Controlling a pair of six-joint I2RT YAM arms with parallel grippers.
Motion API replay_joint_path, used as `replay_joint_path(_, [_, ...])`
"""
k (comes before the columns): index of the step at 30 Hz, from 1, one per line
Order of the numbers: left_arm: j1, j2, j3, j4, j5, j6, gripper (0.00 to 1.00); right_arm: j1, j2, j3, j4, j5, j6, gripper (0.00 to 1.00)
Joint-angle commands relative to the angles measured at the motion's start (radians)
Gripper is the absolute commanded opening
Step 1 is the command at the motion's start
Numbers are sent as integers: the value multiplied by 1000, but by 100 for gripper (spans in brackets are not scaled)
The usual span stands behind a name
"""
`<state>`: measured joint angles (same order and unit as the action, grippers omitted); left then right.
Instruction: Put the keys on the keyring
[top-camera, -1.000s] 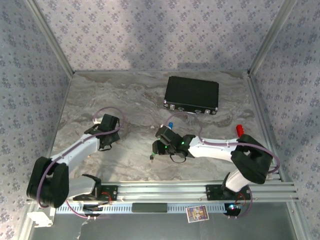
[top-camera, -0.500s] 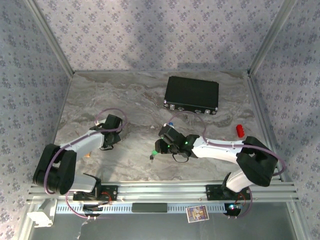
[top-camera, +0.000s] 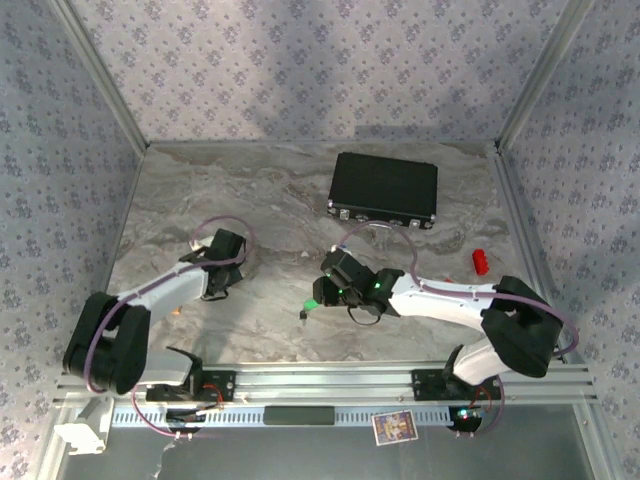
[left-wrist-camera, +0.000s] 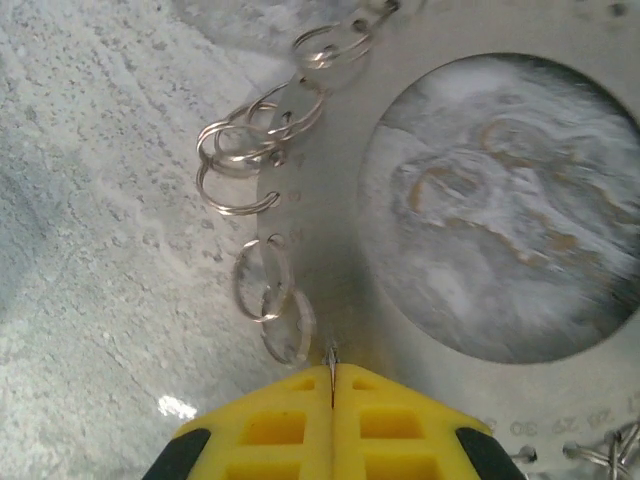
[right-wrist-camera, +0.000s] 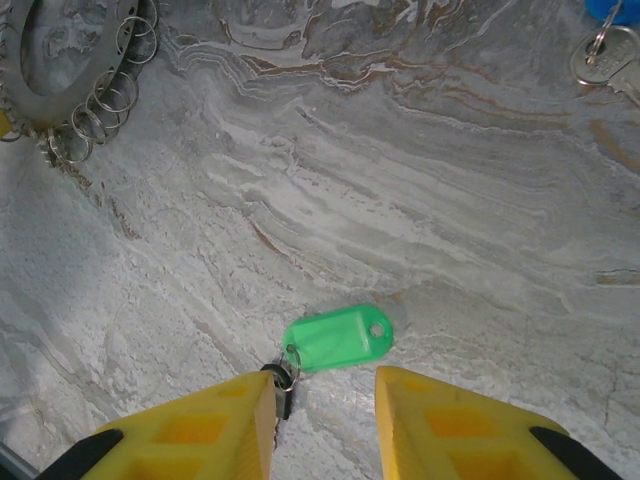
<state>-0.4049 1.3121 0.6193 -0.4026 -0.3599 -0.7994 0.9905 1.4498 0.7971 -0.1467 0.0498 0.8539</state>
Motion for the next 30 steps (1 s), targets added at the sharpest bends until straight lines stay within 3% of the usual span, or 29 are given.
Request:
replay_joint_path(1, [-49,-91,-32,-61,3,-36,0,-12,-27,-13,-42,33,-23,33])
replay_joint_path(9, [-310,-208,-99,-189,-59,-303,0,-47,-51,-24,-58,25,-51,33])
replay_joint_path(16, [-506,-148,-61,-261,-129,-518,0,-71,-64,-36,-58,13,-64,32])
replay_joint_path(18, [-531,-129,-56,-261,-129,-553,2,-75,-68,-41,-59,13,-66,32])
replay_joint_path(20, [-554,-109,-60,-240,-131,-577,13,-81,-72,-45,-57,13,-70,32])
replay_joint_path(24, [-560,-110,-42,-252,-130,-580,23,-94,-80,-50,-59,7,-76,32])
replay_joint_path(27, [-557,-150,3,-310,-163,-499,35,-102,-91,-54,-64,7,-81,30])
replay_joint_path(30, [-510,-189,71,-404,-194,-407,39,-110,-100,-59,-64,5,-82,30])
